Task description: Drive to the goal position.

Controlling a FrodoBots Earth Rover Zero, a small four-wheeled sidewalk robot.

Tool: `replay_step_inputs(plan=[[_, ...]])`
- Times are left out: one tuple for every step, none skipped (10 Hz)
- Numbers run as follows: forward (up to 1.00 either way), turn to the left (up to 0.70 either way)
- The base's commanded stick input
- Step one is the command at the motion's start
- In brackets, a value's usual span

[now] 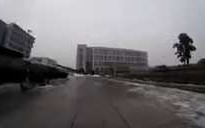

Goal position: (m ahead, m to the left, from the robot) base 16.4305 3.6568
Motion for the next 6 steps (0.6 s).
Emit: replay_step_inputs(plan=[[1.0, 0.0], [1.0, 0.0], [1.0, 0.08], [1.0, 0.27], [1.0, 0.27], [1.0, 0.27]])
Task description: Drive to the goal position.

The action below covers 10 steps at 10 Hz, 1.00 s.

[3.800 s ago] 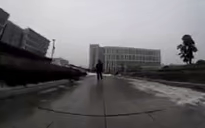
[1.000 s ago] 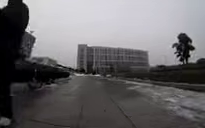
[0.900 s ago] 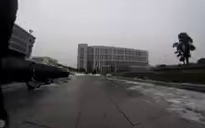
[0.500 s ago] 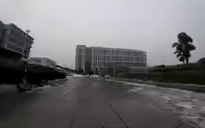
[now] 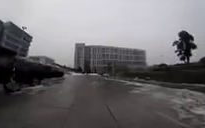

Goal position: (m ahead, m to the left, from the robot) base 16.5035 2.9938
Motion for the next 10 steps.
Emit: replay_step_inputs(plan=[[1.0, 0.27], [1.0, 0.27], [1.0, 0.27], [1.0, 0.27], [1.0, 0.27], [1.0, 0.23], [1.0, 0.02], [1.0, 0.0], [1.0, 0.0], [1.0, 0.0]])
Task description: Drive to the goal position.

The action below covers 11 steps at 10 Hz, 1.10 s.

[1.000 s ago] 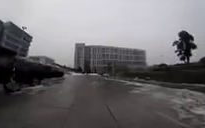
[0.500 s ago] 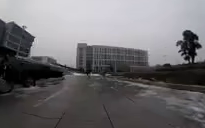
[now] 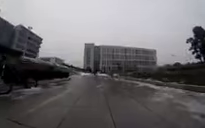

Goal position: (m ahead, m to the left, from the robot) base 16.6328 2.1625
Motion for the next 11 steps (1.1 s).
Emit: replay_step_inputs(plan=[[1.0, 0.0], [1.0, 0.0], [1.0, 0.0], [1.0, 0.0], [1.0, 0.0], [1.0, 0.0], [1.0, 0.0], [1.0, 0.0], [1.0, 0.0], [1.0, 0.0], [1.0, 0.0]])
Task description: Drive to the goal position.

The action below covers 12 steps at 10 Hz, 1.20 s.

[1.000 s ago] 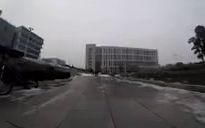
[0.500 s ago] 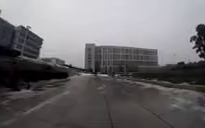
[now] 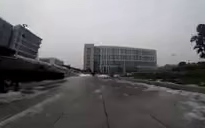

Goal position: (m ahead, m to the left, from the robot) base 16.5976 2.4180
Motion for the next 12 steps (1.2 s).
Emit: replay_step_inputs(plan=[[1.0, 0.0], [1.0, 0.0], [1.0, 0.0], [1.0, 0.15], [1.0, 0.27], [1.0, 0.27], [1.0, 0.27], [1.0, 0.08], [1.0, 0.0], [1.0, 0.0], [1.0, 0.16], [1.0, 0.27]])
